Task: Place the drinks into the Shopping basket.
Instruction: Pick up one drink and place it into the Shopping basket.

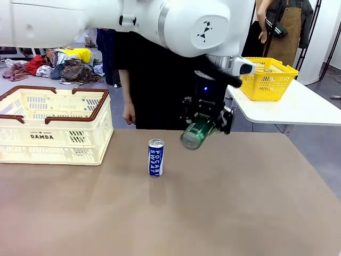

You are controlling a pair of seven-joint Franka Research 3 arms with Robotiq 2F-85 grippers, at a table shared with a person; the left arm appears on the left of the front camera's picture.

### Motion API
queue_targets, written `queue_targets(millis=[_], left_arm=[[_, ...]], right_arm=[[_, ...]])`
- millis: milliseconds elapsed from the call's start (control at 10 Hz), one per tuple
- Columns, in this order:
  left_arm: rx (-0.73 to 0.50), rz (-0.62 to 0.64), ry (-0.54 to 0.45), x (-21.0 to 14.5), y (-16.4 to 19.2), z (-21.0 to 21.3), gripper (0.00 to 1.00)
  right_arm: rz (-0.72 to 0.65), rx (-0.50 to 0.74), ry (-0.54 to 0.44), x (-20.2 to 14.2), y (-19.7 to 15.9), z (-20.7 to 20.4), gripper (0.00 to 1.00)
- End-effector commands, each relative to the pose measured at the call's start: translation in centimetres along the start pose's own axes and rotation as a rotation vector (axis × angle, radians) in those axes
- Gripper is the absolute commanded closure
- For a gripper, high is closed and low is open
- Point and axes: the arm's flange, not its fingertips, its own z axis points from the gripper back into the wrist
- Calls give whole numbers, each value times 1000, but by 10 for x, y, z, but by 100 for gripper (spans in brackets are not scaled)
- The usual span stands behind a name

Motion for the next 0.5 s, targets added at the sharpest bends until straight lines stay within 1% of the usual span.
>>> queue_targets(millis=[0,100,400], left_arm=[[-81,-238,-43,-48,42,-15,100],[0,0,0,0,0,0,100],[0,0,0,0,0,0,100]], right_arm=[[22,22,-7,2,1,1,0],[22,22,-7,2,1,1,0],[22,22,-7,2,1,1,0]])
